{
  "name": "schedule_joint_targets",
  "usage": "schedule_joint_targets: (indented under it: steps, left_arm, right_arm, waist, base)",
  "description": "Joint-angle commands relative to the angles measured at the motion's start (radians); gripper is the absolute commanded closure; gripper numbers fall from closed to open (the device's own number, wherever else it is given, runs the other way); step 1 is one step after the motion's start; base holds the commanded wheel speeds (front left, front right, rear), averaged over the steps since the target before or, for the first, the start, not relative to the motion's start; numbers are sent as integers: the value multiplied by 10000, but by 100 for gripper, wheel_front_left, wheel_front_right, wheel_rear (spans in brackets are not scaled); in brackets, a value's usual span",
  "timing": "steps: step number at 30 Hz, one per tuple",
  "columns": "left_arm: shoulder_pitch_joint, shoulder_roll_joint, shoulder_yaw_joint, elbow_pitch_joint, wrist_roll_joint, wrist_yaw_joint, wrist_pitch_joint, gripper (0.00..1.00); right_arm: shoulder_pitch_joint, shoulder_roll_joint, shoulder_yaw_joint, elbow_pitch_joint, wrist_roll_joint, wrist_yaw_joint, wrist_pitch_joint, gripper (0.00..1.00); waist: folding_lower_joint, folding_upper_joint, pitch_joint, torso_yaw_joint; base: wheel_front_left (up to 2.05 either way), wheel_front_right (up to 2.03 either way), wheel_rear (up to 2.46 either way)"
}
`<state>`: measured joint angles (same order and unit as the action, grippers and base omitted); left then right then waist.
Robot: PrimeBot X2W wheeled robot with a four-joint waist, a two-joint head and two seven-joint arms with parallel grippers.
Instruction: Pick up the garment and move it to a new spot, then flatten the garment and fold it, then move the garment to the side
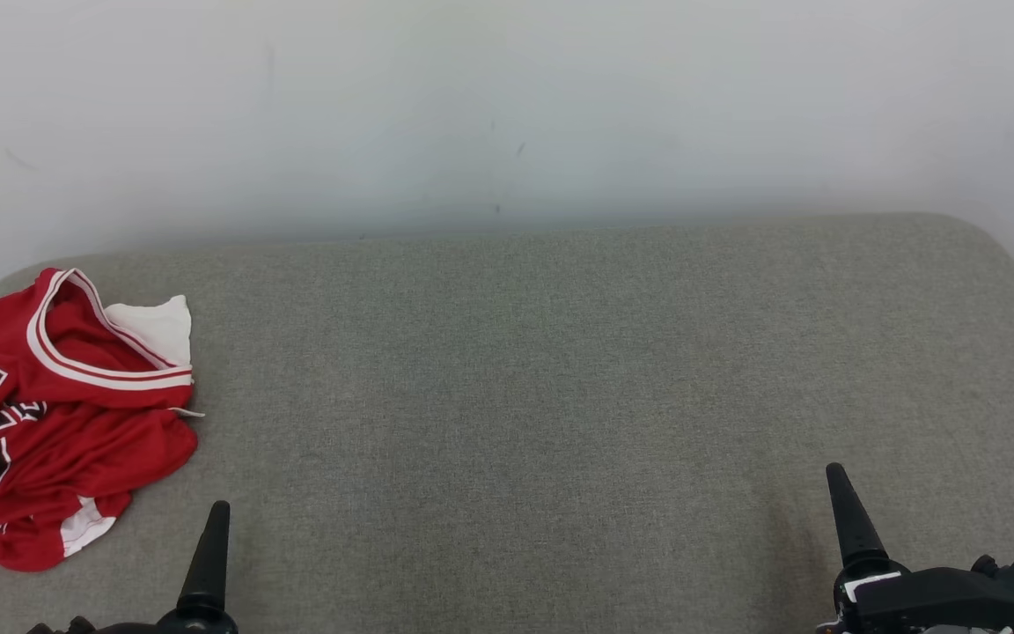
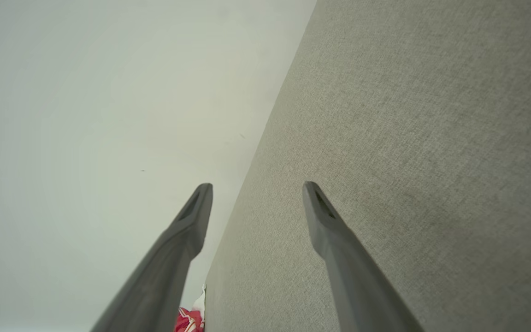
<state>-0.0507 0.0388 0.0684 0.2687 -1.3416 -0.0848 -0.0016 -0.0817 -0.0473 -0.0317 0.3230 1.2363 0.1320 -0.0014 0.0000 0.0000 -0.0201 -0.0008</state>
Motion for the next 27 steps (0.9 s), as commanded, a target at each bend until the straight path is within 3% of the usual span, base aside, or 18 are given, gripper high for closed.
schedule_joint_targets:
  steps: [1,15,27]
  left_arm:
    - [-28,57,-50,-213,384,67,-92,0]
    - [203,74,-582,-489,3660,488,-616,0]
    - [287,89,-870,-395,5747,768,-979,0]
  right_arm:
    - [-239,-36,36,-149,-436,-5,-95,0]
    - [-370,-26,350,162,-3477,-8,-618,0]
    - [-386,-28,514,398,-4962,-10,-980,0]
  waist:
    - [0,0,-6,1]
    - [0,0,-123,-4]
    - [0,0,-251,-18]
  base:
    - [0,0,0]
    - [0,0,0]
    - [0,0,0]
